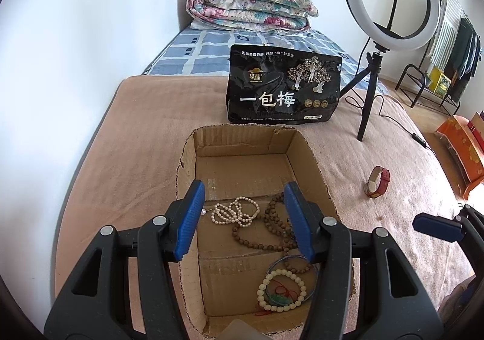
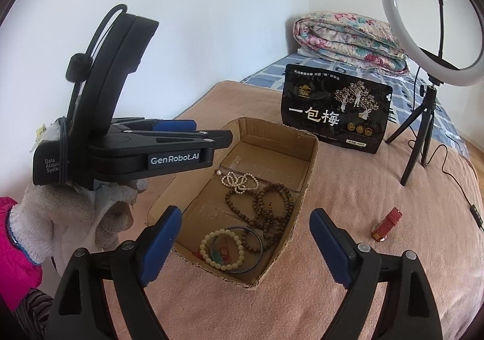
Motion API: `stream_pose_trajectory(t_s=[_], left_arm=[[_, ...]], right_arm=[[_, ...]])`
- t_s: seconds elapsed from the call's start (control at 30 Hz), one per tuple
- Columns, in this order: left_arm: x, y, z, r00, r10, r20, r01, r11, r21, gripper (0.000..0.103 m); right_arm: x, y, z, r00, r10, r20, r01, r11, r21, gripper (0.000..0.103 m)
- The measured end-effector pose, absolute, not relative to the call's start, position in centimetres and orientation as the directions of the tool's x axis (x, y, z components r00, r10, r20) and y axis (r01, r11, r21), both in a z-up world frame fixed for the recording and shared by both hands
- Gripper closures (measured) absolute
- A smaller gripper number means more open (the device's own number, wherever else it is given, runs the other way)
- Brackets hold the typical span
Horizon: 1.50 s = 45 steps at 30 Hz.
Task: Organize jewelry
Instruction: 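Open both tools to drop the earring and bracelet into the box, then move both tools from the box toward the red watch and remaining earring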
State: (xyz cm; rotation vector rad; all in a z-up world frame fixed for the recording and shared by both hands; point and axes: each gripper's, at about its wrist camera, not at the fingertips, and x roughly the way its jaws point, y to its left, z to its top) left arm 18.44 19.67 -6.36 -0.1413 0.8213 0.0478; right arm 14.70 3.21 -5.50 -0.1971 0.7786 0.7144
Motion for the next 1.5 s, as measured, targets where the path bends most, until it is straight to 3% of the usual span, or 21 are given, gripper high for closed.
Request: stream_pose_trajectory(t_s=[0.2, 0.33, 0.9, 0.93, 1.0, 1.03, 1.5], left_arm=[[17.7, 18.6, -5.2, 0.7, 0.005, -0.715, -0.095, 0.992, -0.086, 0.047], [17.0, 17.9, -4.3, 0.715, 0.007, -0.699, -0.092, 0.992, -0.083, 0.047], [14.8, 13.2, -1.5, 0.736, -0.027, -0.676, -0.046, 0.995, -0.089, 0.046], [14.6, 12.7, -1.4, 0.736, -0.035, -0.676, -0.038, 0.995, -0.093, 0.046], [14.3, 11.6, -1.2, 0.735, -0.054, -0.676, -0.016, 0.995, -0.096, 0.033], [14.2, 11.1, -1.2, 0.736, -0.062, -0.674, -0.006, 0.995, -0.098, 0.031], [15.5, 3.5, -3.6, 0.706, -0.126, -0.697, 0.129, 0.99, -0.049, 0.031]], right_arm=[[14.4, 1.4, -4.6, 0.524, 0.499, -0.69, -0.625, 0.776, 0.086, 0.01], [14.4, -0.6, -4.0, 0.564, 0.478, -0.673, -0.574, 0.813, 0.096, 0.002], [15.9, -11.0, -1.6, 0.698, 0.327, -0.637, -0.387, 0.921, 0.049, 0.0], [16.1, -11.7, -1.5, 0.708, 0.314, -0.633, -0.375, 0.926, 0.04, 0.0], [16.6, -13.2, -1.5, 0.724, 0.291, -0.625, -0.343, 0.938, 0.039, 0.0], [16.9, -14.0, -1.5, 0.726, 0.285, -0.625, -0.329, 0.943, 0.048, 0.0], [20.2, -21.4, -4.6, 0.675, 0.244, -0.697, -0.262, 0.961, 0.083, 0.001]])
